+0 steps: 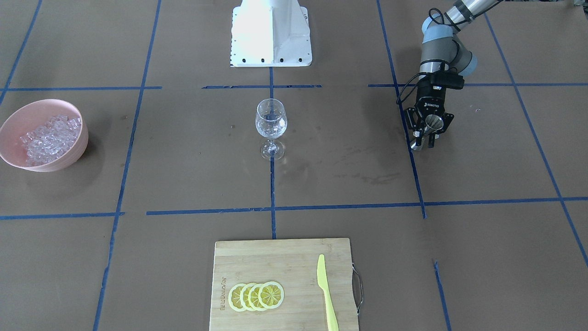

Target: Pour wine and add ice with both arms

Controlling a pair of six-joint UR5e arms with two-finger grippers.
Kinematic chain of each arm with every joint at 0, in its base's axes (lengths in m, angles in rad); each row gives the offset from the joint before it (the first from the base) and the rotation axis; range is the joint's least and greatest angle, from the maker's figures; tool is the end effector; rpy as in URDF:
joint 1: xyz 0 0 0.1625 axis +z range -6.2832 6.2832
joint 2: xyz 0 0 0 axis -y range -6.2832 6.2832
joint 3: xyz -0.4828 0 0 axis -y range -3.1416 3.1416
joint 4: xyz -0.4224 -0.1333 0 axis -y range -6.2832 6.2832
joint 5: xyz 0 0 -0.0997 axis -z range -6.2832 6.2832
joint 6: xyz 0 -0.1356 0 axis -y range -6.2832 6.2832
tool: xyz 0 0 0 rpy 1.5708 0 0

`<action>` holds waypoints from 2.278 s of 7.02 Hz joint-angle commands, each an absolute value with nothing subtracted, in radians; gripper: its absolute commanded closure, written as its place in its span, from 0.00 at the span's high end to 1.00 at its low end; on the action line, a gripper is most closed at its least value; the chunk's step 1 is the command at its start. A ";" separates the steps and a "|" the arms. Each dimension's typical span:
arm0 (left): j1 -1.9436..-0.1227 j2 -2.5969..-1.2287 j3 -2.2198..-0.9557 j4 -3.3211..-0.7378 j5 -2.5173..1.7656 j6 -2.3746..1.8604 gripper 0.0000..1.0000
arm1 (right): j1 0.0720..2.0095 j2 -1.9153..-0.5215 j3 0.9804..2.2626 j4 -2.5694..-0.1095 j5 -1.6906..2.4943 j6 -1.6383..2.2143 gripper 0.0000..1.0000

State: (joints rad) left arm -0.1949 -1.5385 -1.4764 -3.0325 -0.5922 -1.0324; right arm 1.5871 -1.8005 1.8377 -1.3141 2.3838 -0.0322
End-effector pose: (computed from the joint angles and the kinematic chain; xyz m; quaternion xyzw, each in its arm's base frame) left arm 0.4432 -0.3380 0.6192 0.5405 0.3777 -0.1682 0.7327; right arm 0.0419 -0.4340 0.6772 0.1439 -0.3878 -0.0651 0.9081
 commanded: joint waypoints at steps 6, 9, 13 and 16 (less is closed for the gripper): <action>-0.198 -1.528 -1.529 -3.036 -0.522 -1.016 0.99 | 1.588 -1.798 1.839 -1.315 2.384 -0.031 1.00; -0.198 -1.525 -1.603 -3.039 -0.462 -0.962 0.99 | 1.586 -1.798 1.838 -1.315 2.384 -0.031 1.00; -0.321 -1.509 -1.658 -3.093 -0.714 -0.800 0.99 | 1.586 -1.798 1.839 -1.315 2.384 -0.029 1.00; -0.698 -1.509 -1.670 -2.943 -1.314 -0.689 0.99 | 1.586 -1.798 1.839 -1.313 2.384 -0.031 1.00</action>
State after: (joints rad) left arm -0.5305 -1.5080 -1.6628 -3.0241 -1.0397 -0.7502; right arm 1.5866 -1.7978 1.8392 -1.3137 2.3838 -0.0294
